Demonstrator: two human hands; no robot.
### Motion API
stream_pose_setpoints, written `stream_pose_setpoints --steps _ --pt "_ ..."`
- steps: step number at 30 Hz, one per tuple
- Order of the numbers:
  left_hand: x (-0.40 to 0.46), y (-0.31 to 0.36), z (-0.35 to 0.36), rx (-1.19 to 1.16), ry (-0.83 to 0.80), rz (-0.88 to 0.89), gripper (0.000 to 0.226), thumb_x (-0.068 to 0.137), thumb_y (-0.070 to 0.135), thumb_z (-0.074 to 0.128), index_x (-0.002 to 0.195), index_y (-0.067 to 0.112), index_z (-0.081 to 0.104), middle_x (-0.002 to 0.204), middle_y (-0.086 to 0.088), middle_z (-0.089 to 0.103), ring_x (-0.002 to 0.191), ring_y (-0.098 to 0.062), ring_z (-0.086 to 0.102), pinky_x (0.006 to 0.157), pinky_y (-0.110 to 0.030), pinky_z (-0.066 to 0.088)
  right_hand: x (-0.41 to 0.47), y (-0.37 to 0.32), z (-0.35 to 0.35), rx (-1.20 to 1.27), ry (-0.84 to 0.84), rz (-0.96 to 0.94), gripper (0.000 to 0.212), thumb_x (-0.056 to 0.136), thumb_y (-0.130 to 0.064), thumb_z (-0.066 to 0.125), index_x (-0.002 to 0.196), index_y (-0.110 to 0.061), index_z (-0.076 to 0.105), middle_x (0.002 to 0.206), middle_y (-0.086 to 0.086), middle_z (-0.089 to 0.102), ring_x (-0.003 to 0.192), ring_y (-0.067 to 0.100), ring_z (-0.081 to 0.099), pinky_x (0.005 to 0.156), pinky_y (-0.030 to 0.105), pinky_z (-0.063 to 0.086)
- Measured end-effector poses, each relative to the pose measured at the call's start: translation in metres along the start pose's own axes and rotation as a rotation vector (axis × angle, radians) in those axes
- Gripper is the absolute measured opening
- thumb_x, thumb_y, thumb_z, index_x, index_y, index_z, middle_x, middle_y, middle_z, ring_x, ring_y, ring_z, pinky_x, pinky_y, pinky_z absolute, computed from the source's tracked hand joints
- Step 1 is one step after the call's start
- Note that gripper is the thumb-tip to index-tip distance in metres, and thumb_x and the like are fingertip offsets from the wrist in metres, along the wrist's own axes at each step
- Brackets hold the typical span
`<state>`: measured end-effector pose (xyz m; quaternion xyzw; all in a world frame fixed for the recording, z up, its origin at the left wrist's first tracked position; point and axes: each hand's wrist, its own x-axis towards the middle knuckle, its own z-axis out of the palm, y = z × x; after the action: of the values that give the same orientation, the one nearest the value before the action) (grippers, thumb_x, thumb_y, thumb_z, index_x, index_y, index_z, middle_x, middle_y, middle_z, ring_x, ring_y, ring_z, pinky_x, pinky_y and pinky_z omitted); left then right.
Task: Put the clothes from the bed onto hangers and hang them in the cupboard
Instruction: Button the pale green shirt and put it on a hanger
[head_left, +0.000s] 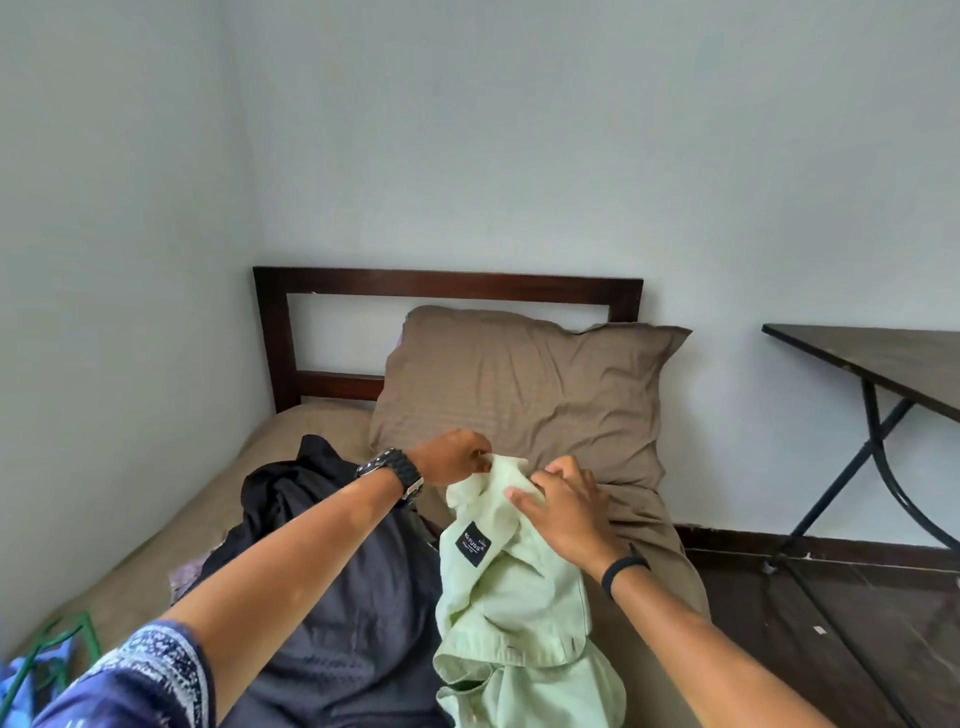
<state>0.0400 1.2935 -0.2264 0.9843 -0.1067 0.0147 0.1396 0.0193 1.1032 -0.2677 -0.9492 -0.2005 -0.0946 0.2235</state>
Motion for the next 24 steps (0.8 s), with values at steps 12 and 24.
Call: stream_pose_setpoints --steps 12,24 --pt "-0.014 0.034 -0.082 0.117 0.431 0.205 0.023 0.102 0.023 0.040 0.118 0.007 0.044 0.097 -0.017 0.067 0.081 -0.035 0.062 0.062 -0.031 0.039 0.032 -0.007 -0.118 0.013 0.114 -0.214 0.027 0.091 0.001 0.031 0.095 -0.026 0.032 0.074 -0.005 0.042 0.061 0.014 0.039 0.053 0.030 0.032" --pt "0.002 0.092 -0.193 0.224 0.385 0.420 0.018 0.091 0.019 0.058 0.109 0.020 0.057 0.100 -0.002 0.060 0.091 -0.022 0.055 0.076 -0.032 0.045 0.063 -0.046 -0.306 -0.676 0.422 -0.229 0.037 0.092 -0.005 0.036 0.125 -0.014 0.049 0.101 0.012 0.044 0.089 0.033 0.054 0.068 0.031 0.032"
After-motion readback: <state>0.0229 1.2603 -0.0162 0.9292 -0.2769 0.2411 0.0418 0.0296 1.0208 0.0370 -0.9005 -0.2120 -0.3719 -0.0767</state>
